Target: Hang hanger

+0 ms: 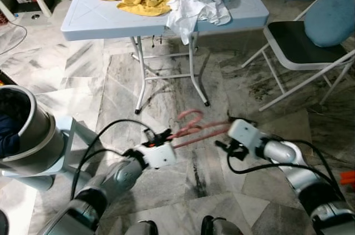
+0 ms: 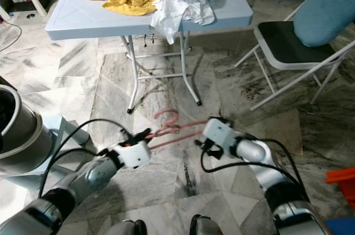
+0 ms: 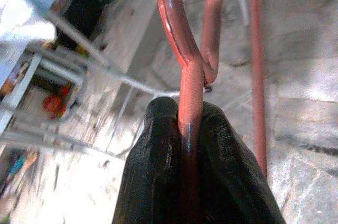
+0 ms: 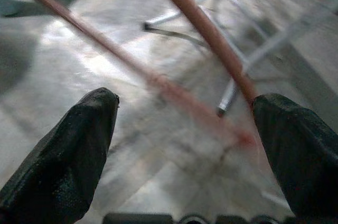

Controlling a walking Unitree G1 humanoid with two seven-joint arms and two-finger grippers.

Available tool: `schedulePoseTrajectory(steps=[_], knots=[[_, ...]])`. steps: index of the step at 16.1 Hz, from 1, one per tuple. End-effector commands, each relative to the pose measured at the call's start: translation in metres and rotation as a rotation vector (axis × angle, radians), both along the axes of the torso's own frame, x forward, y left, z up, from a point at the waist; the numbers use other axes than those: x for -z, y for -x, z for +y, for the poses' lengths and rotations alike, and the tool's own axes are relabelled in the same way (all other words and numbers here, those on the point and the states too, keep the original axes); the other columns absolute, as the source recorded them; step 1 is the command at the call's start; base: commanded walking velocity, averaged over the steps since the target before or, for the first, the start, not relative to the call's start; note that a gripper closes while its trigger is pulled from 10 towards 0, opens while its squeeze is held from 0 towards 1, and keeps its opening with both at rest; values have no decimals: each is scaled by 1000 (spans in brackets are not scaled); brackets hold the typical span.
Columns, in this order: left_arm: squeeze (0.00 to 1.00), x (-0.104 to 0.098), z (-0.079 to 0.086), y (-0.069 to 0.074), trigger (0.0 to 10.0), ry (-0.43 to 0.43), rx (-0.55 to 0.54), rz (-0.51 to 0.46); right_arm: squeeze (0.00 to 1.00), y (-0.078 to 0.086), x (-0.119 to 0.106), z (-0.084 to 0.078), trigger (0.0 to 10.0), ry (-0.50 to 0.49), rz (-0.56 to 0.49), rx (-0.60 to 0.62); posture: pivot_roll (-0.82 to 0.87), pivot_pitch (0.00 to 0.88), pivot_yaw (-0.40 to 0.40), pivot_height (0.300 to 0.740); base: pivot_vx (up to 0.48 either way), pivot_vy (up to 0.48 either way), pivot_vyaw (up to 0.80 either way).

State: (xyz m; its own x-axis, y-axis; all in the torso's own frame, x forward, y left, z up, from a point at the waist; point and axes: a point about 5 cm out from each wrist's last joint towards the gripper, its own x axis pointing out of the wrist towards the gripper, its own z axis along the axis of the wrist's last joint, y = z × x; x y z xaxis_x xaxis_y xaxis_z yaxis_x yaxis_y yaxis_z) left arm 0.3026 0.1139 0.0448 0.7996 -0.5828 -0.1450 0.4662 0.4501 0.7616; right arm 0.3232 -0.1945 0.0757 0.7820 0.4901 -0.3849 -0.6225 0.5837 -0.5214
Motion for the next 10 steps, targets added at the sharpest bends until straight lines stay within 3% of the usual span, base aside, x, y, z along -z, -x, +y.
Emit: schedulePoseTrajectory(steps=[1, 2, 4, 6, 7, 10], knots=[[0, 4, 7, 2, 10000, 14, -46, 15, 0, -2, -7, -1, 10000, -72, -60, 60, -49, 178, 20, 740, 0, 0, 0], [0, 7, 8, 4, 10000, 11, -45, 28, 0, -3, -12, 3, 10000, -131, -104, 82, -52, 179, 22, 740, 0, 0, 0], [0, 6, 1, 5, 10000, 13, -2, 27, 0, 1, -7, 12, 10000, -149, -97, 56, -58, 180, 30, 740, 0, 0, 0], [0, 4, -9, 5, 10000, -8, 69, 36, 0, 5, -11, 23, 10000, -128, -110, -68, -62, 179, 33, 740, 0, 0, 0], [0, 4, -11, 5, 10000, -15, 87, 48, 0, 5, -16, 25, 0, -115, -123, -123, -64, 180, 32, 740, 0, 0, 0], [0, 2, -16, 5, 10000, -29, 122, 51, 0, 3, -26, 23, 0, -21, -119, -227, -59, 182, 30, 740, 0, 0, 0]])
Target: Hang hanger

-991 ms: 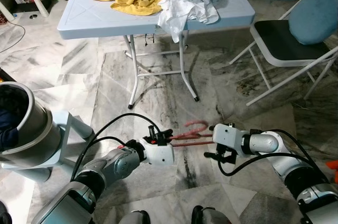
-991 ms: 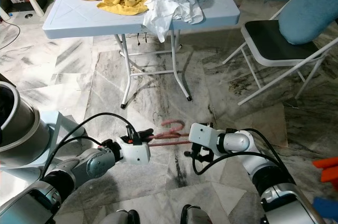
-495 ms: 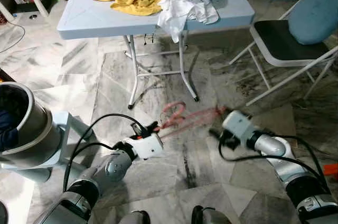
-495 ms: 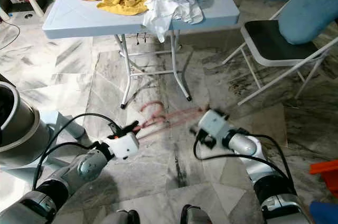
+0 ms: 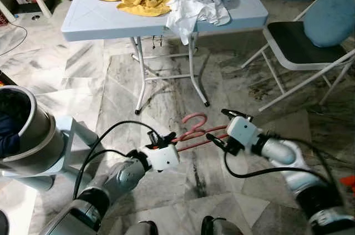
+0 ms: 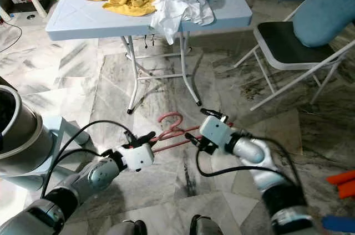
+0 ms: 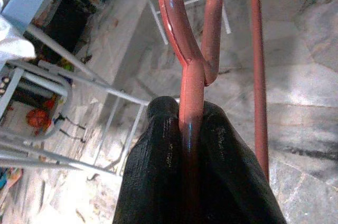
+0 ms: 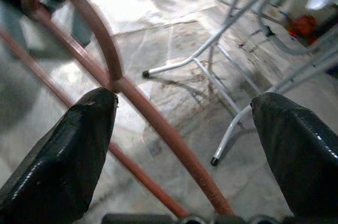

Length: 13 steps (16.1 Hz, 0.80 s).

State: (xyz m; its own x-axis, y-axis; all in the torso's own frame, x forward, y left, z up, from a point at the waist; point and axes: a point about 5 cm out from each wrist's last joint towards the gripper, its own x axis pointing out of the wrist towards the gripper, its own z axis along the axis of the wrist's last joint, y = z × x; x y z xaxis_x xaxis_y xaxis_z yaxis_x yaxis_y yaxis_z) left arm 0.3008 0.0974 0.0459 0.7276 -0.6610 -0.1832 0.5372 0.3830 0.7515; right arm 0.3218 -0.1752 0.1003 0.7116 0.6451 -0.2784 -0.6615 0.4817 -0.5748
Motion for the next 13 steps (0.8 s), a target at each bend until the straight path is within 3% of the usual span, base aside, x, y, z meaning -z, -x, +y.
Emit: schedulePoseTrajectory(steps=[1, 2, 3, 4, 6, 7, 8, 9, 10, 11, 12, 13], knots=[[0, 4, -1, 4, 10000, -14, 30, 21, 0, 0, -3, 3, 4941, 42, -6, -54, -59, 182, 30, 740, 0, 0, 0], [0, 4, -2, 5, 10000, -16, 46, 23, 0, -2, -6, 3, 10000, 73, -20, -69, -59, 182, 30, 740, 0, 0, 0], [0, 4, -3, 6, 10000, -17, 54, 24, 0, -3, -6, 2, 10000, 116, -23, -83, -59, 182, 30, 740, 0, 0, 0], [0, 4, -4, 7, 10000, -18, 65, 22, 0, -3, -4, 2, 0, 180, -19, -118, -57, 183, 30, 740, 0, 0, 0], [0, 4, -7, 8, 10000, -19, 82, 22, 0, -2, 2, 2, 0, 235, -5, -137, -57, 183, 30, 740, 0, 0, 0], [0, 3, -9, 8, 10000, -28, 102, 10, 0, 0, 7, 3, 10000, 268, 22, -158, -57, 183, 30, 740, 0, 0, 0], [0, 3, -10, 9, 10000, -31, 107, 5, 0, 1, 9, 3, 7765, 275, 35, -169, -57, 183, 30, 740, 0, 0, 0], [0, 3, -10, 8, 10000, -36, 112, 0, 0, 2, 9, 2, 196, 278, 41, -174, -50, 183, 25, 740, 0, 0, 0], [0, 3, -10, 8, 10000, -46, 118, -2, 0, 3, 12, 1, 0, 289, 63, -178, -50, 184, 27, 740, 0, 0, 0], [0, 4, -10, 9, 10000, -60, 126, -5, 0, 3, 15, -2, 6863, 329, 71, -185, -51, 184, 29, 740, 0, 0, 0], [0, 4, -10, 9, 10000, -62, 126, -3, 0, 3, 17, -3, 10000, 344, 77, -184, -52, 183, 30, 740, 0, 0, 0], [0, 4, -10, 9, 10000, -76, 138, -8, 0, 3, 19, -7, 0, 372, 86, -171, -51, 182, 29, 740, 0, 0, 0]])
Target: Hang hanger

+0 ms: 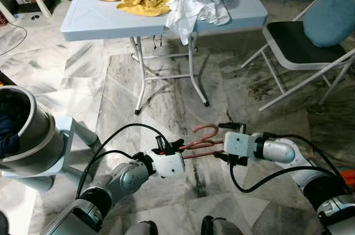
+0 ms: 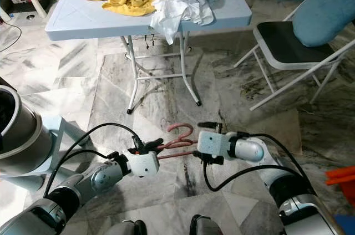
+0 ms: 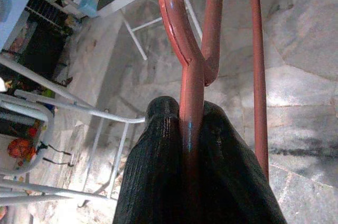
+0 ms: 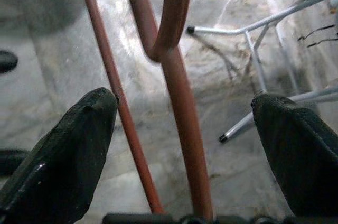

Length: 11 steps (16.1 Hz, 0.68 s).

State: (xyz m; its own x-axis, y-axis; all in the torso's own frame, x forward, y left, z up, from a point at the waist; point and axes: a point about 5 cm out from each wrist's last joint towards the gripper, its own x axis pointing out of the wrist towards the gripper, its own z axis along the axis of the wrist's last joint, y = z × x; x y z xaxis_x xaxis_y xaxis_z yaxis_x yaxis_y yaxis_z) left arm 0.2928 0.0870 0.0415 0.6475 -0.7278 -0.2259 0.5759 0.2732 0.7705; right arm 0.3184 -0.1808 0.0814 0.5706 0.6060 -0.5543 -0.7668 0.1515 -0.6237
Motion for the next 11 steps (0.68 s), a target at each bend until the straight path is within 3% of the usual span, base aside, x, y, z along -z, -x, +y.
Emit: schedulePoseTrajectory(steps=[1, 2, 3, 5, 7, 8, 11], knots=[[0, 1, 0, 1, 10000, -17, 21, -6, 0, -1, 1, -4, 0, 38, -3, 6, -51, 182, 29, 740, 0, 0, 0], [0, 1, 1, 1, 10000, -21, 16, -4, 0, -2, 2, -5, 0, 35, -3, 29, -50, 182, 27, 740, 0, 0, 0], [0, 3, 2, 1, 10000, -23, -16, -1, 0, -3, 2, -5, 10000, -4, -14, 71, -49, 182, 24, 740, 0, 0, 0], [0, 5, 6, -1, 10000, 20, -92, 3, 0, -5, -3, -2, 10000, -174, -33, 174, -47, 181, 20, 740, 0, 0, 0], [0, 9, 16, -3, 10000, 46, -210, 15, 0, 3, -4, -4, 10000, -320, -40, 207, -46, 182, 20, 740, 0, 0, 0], [0, 12, 25, -5, 10000, 45, -288, 19, 0, 8, -4, -6, 10000, -367, -52, 224, -55, 184, 24, 740, 0, 0, 0], [0, 12, 35, -8, 10000, 74, -388, 26, 0, 7, -11, -13, 10000, -470, -116, 317, -72, 184, 33, 740, 0, 0, 0]])
